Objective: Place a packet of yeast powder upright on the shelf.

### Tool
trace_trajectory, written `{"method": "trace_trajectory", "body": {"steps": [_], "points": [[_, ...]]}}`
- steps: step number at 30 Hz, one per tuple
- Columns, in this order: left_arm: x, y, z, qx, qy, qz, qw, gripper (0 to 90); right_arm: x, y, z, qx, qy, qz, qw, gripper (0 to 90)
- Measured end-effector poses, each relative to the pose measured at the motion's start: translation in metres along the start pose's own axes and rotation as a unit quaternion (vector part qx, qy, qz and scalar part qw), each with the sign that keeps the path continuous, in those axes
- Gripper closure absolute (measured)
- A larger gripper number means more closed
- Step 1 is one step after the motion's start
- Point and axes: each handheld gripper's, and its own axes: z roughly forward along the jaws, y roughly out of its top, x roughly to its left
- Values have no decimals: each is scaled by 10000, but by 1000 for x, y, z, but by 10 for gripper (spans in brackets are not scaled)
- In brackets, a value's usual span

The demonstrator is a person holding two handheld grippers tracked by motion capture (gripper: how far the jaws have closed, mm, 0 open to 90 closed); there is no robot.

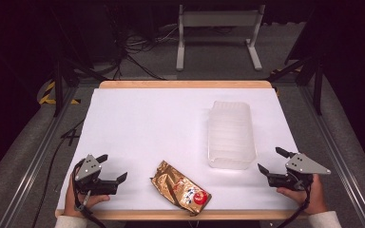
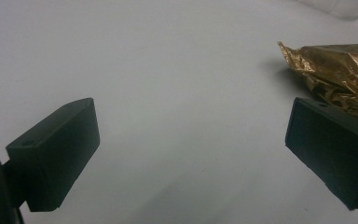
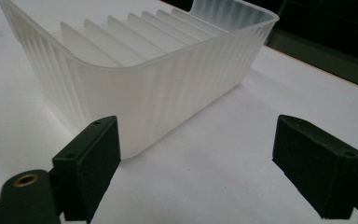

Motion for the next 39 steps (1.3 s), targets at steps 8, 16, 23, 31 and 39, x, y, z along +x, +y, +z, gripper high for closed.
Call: {"method": "trace_trajectory", "body": {"steps": [8,16,23,31,39], "points": [[-7,3,7,180,-353,-127,9991,54,-5,-1,0,28,-11,211,9998,154],[-25,8,16,176,-994,-447,9939,55,2,1,2,152,-124,-2,9998,156],[-47,13,41,644,-1307,-484,9882,116,-1,-3,1,204,-191,25,9996,157],[-61,19,63,853,-1572,-606,9820,185,1,-3,3,339,-264,-82,9990,155],[-63,26,70,902,-1691,-805,9782,346,1,-4,3,418,-302,-113,9986,160]]}}
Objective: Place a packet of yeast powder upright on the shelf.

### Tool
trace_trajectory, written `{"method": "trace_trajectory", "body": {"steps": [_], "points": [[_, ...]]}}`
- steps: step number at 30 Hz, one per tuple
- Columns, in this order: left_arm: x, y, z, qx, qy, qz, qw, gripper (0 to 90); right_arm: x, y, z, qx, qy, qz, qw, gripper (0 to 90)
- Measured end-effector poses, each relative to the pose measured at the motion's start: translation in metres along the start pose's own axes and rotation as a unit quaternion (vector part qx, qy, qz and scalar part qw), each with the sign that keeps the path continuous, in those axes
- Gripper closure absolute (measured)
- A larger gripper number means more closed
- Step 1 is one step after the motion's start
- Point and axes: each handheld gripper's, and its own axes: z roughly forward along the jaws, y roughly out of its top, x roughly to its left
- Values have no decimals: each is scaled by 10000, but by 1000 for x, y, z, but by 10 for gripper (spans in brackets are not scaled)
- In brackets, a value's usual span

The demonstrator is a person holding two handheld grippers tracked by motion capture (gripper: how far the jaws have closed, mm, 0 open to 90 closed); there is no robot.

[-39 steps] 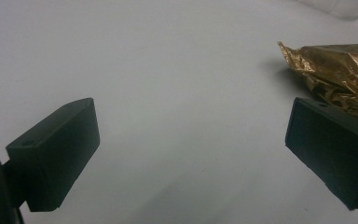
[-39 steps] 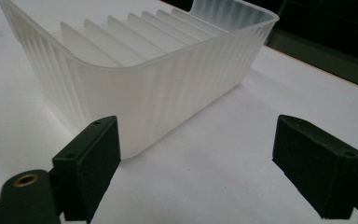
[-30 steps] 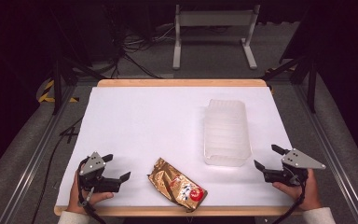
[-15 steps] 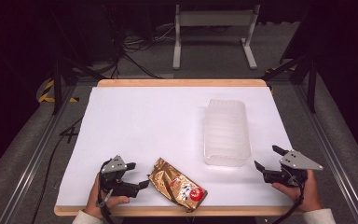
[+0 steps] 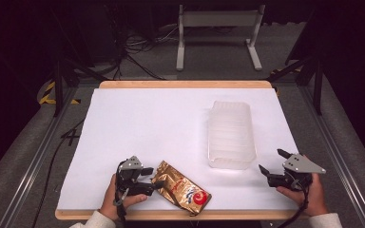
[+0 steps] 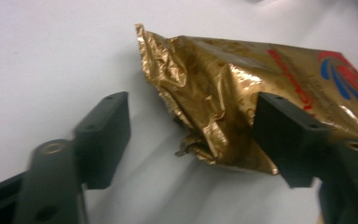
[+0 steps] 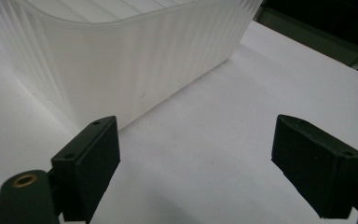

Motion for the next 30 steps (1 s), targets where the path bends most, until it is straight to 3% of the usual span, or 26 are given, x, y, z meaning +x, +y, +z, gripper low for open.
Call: {"method": "trace_trajectory", "body": {"steps": [4,7,12,20,24,30], "points": [[0,1,0,56,-135,35,9999,504,1,0,0,28,-2,-29,10000,162],[2,1,-4,-77,-247,-45,9997,666,1,0,0,58,-7,-40,10000,163],[-2,3,-6,-226,-232,181,9993,818,1,0,0,57,-21,-41,10000,164],[-3,7,-16,-645,-195,279,9973,858,1,0,0,48,-59,-81,9999,164],[-6,11,-26,-1027,-289,303,9938,864,1,0,0,42,-60,-85,9999,165],[-13,20,-41,-1391,-509,449,9880,869,1,0,0,44,-81,-92,9999,165]]}}
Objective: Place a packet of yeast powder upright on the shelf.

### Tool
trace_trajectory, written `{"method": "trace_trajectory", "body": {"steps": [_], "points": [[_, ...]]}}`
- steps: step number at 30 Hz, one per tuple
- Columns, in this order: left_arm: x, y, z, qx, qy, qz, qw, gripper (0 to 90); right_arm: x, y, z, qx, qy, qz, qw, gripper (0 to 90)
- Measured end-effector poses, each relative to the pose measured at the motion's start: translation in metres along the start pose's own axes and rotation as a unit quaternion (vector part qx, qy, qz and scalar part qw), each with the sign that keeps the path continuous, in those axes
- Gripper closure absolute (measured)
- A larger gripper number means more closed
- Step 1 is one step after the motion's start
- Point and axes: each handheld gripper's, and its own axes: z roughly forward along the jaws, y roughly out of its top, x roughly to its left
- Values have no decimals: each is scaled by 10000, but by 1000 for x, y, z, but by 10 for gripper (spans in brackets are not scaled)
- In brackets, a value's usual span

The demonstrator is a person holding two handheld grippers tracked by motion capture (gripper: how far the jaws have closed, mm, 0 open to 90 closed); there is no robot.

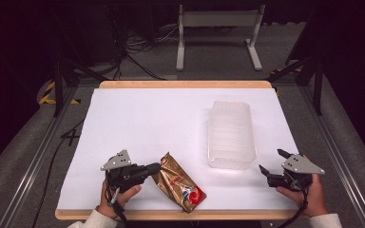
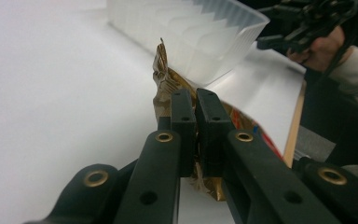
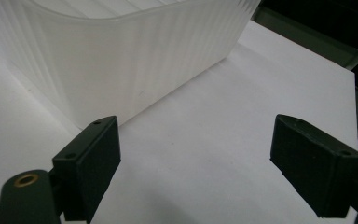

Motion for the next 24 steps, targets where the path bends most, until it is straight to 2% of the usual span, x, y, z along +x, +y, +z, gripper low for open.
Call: {"method": "trace_trajectory", "body": {"steps": [3,5,8,15,20,24], "points": [[-7,7,-4,-122,-27,114,9999,871,0,0,0,-7,-3,7,10000,165],[-11,12,-6,-165,-131,212,9996,873,0,0,0,-2,13,14,10000,165],[-16,19,-8,-211,-158,412,9988,873,0,0,0,-7,5,17,10000,165],[-23,33,-11,-395,-124,590,9974,877,0,0,0,-13,11,43,10000,165],[-26,45,-9,-489,-198,805,9954,879,-1,0,0,-24,-5,51,10000,165],[-26,55,-5,-577,-208,858,9944,880,-1,-1,0,-22,-1,65,10000,165]]}}
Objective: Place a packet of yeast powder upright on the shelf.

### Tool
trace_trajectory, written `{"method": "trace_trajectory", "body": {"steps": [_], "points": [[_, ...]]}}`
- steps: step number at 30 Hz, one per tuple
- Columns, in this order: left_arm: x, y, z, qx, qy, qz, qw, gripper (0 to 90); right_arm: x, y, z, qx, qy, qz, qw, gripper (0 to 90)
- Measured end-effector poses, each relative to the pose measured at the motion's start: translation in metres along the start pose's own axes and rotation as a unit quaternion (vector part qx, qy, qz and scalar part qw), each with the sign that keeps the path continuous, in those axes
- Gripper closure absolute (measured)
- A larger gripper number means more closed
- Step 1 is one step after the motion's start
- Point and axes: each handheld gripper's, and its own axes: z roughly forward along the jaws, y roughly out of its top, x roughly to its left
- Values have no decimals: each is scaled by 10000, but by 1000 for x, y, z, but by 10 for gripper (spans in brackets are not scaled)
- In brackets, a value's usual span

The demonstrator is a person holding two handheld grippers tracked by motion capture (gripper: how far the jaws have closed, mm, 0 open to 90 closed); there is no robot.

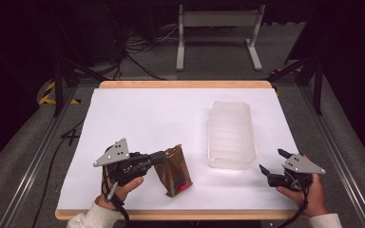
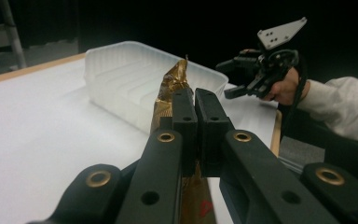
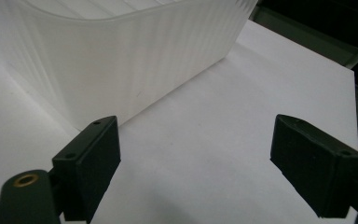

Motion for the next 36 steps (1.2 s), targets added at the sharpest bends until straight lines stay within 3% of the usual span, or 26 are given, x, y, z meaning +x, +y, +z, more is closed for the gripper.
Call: {"method": "trace_trajectory", "body": {"steps": [21,27,36], "points": [[16,56,41,-275,-363,280,9986,880,-1,-1,-1,-41,-51,32,10000,163],[14,78,57,-332,-490,521,9969,881,-2,-1,-1,-51,-67,17,10000,162],[16,100,83,-309,-736,701,9943,881,-3,-1,-3,-56,-80,44,9999,163]]}}
